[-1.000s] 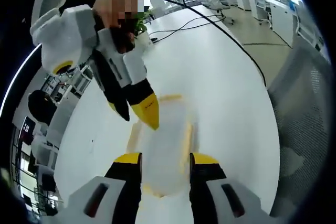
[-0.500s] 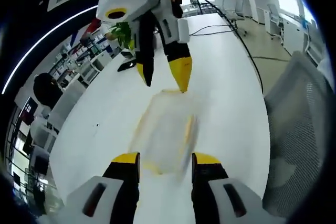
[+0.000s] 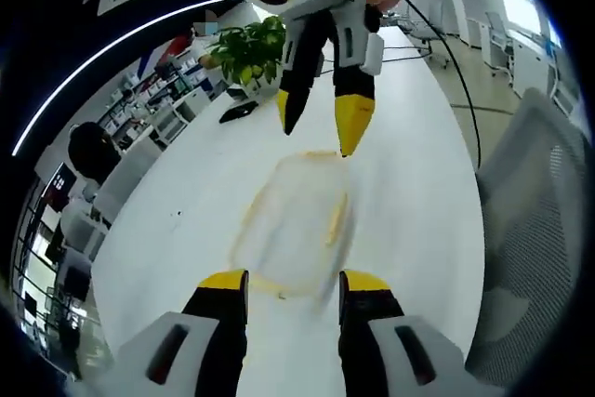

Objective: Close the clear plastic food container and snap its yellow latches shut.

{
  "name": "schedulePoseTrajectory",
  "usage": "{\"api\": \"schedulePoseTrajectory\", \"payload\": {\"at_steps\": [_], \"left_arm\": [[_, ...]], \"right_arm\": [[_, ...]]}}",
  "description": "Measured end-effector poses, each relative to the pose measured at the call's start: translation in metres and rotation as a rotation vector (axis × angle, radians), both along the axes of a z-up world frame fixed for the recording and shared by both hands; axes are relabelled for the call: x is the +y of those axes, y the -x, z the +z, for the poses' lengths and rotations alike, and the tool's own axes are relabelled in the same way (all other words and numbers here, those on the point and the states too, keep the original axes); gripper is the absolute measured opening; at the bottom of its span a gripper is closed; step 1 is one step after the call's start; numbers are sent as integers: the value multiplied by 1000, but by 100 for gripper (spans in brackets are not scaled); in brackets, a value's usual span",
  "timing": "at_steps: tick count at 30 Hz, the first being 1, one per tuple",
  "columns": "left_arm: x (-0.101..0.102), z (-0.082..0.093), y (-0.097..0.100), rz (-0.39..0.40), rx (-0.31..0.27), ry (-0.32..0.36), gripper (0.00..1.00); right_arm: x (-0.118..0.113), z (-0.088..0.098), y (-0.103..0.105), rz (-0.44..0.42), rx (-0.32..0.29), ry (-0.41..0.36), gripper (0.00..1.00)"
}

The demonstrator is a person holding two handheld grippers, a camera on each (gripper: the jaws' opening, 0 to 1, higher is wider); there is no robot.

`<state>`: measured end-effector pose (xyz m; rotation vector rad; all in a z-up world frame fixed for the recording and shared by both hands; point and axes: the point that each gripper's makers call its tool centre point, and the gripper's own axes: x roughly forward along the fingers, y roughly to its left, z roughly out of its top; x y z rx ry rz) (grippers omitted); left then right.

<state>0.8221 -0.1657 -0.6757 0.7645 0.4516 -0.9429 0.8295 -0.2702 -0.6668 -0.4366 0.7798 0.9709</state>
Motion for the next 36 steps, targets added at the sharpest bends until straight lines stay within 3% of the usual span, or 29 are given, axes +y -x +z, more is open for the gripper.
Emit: {"api": "schedulePoseTrajectory", "payload": {"at_steps": [7, 15, 25, 32, 36], "left_arm": [[4, -2, -6, 50, 16, 48, 31], [9, -13, -14, 89, 20, 59, 31], [16, -38, -15, 163, 86, 75, 31], [19, -54, -20, 200, 134, 87, 29], [20, -60, -22, 223, 159, 109, 29]], "right_arm": [[0, -5, 6, -87, -61, -64, 45], [-3, -20, 16, -144, -74, -111, 45], [-27, -40, 11, -270, -140, -103, 47], [-39, -64, 7, -313, -150, -63, 42], [-39, -76, 7, -323, -123, -55, 42]]}}
